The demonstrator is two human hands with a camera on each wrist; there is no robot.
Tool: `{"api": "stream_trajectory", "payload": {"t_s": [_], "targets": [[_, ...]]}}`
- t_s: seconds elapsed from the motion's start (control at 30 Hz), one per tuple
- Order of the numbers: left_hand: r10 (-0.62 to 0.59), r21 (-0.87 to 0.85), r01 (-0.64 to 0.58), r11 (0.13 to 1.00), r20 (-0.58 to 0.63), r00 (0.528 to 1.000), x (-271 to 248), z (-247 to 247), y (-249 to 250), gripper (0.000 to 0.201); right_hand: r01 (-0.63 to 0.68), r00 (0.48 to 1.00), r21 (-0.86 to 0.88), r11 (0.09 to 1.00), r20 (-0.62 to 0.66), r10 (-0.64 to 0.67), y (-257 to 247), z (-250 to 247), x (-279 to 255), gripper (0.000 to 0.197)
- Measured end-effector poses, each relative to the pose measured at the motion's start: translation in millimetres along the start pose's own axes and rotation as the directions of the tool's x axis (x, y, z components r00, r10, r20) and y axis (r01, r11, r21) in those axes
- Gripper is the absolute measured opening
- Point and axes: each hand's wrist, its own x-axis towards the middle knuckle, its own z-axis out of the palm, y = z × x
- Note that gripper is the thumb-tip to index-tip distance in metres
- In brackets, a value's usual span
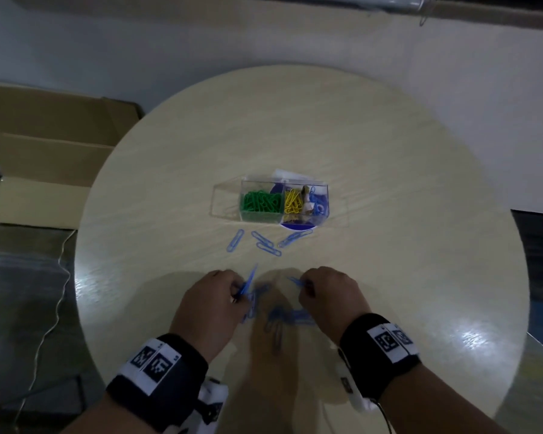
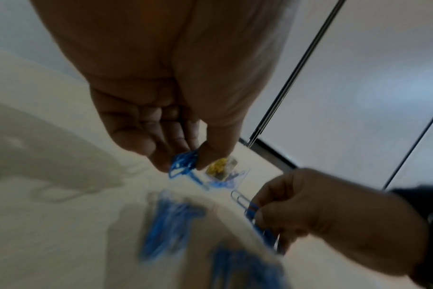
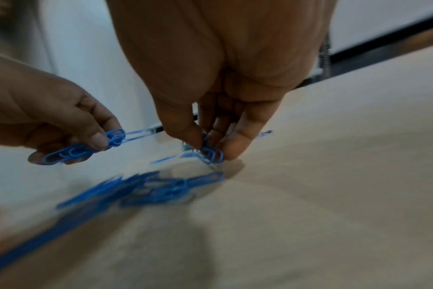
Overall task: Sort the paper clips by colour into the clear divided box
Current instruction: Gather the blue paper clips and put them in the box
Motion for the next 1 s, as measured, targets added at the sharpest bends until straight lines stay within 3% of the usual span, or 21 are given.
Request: {"api": "stream_trajectory", "payload": {"t_s": [0.17, 0.33, 0.47, 0.57, 0.77, 1.0], "targets": [[0.068, -0.231, -0.088, 0.969, -0.091, 0.994, 51.0, -15.5, 63.5, 0.012, -0.15, 0.974, 0.201, 0.968, -0.137, 0.18, 31.0, -30.4, -4.6, 0.015], [0.123, -0.216, -0.153, 0.964, -0.146, 0.982, 111.3, -5.8, 114.4, 0.008, -0.169, 0.934, 0.289, 0.942, -0.259, 0.247, 54.2, -52.6, 0.0, 0.011], [0.122, -0.16, -0.133, 0.978, -0.078, 0.99, 143.5, 16.0, 126.9, 0.017, -0.144, 0.913, 0.319, 0.937, -0.324, 0.25, 63.5, -64.9, 3.5, 0.011], [0.134, -0.156, -0.144, 0.977, -0.077, 0.988, 148.2, 21.9, 127.2, 0.027, -0.14, 0.911, 0.358, 0.923, -0.318, 0.262, 66.0, -70.8, 8.6, 0.009], [0.07, -0.264, -0.158, 0.951, -0.315, 0.946, 125.5, -4.9, 102.0, 0.023, -0.122, 0.921, 0.388, 0.914, -0.299, 0.25, 48.7, -86.7, 43.2, 0.005], [-0.061, -0.35, -0.055, 0.935, -0.313, 0.948, 96.3, -13.2, 52.0, 0.017, -0.144, 0.958, 0.237, 0.961, -0.211, 0.196, 20.7, -92.0, 108.6, 0.014]]}}
